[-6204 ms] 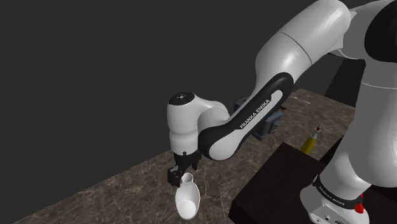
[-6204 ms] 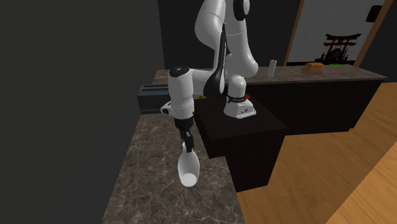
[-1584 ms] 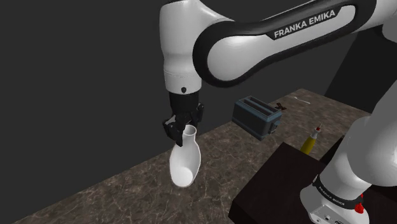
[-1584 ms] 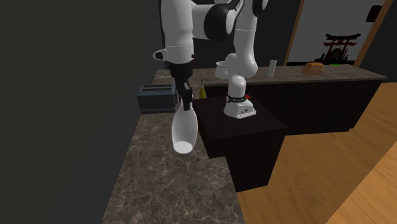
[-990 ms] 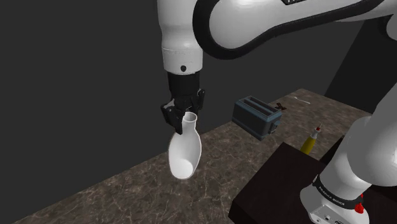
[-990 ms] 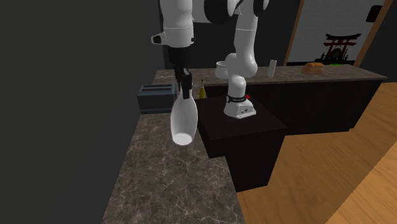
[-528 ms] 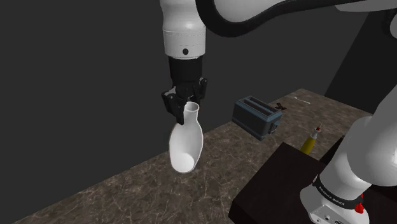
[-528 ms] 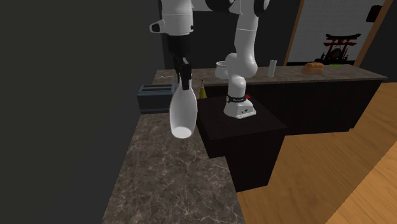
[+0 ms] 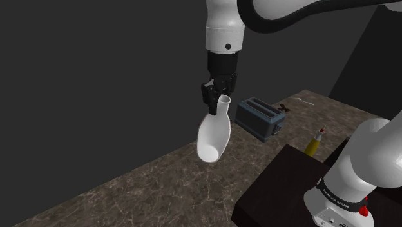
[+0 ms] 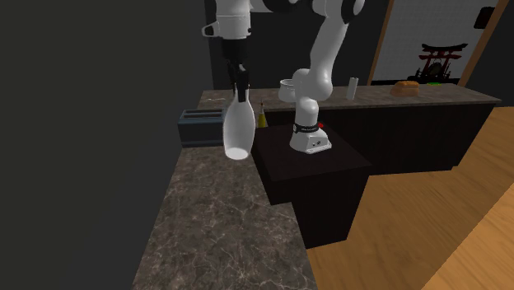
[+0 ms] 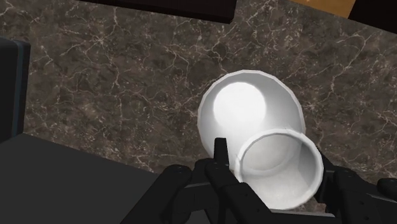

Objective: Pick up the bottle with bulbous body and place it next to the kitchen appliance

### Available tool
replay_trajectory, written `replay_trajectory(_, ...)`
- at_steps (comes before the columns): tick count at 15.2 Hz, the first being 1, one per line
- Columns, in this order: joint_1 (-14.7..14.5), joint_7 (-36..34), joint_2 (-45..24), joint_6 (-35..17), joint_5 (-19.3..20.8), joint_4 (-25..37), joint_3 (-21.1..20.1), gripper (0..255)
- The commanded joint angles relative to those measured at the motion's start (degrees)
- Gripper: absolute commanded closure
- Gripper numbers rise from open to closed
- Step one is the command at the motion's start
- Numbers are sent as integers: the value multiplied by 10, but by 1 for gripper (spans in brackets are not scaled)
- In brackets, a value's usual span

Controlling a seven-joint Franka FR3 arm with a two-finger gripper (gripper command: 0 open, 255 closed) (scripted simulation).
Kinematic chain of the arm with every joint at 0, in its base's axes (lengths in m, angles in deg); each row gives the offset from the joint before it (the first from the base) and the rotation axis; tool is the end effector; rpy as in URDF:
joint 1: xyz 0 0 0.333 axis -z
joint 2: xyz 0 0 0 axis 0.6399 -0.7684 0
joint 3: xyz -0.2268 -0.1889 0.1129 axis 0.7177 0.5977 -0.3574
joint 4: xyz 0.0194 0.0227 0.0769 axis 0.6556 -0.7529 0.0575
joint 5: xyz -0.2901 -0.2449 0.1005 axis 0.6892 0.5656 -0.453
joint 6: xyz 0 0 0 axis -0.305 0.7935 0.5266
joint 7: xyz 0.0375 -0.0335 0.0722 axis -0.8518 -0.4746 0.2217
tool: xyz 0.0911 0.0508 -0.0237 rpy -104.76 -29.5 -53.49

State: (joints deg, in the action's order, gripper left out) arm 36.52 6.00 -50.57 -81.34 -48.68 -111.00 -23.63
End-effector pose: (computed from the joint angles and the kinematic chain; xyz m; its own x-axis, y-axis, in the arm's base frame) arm 0.3835 0.2685 0.5576 0.9927 0.1156 -0.0329 0.1159 -0.9932 0.0069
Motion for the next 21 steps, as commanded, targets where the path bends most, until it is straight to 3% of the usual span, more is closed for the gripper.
replay_trajectory(1,5,34,33,2,-6,-32,24,255)
replay_trajectory(10,26,162,150,22,11,-139,129,255)
replay_trajectory(21,77,313,229,43,87,-203,261,255)
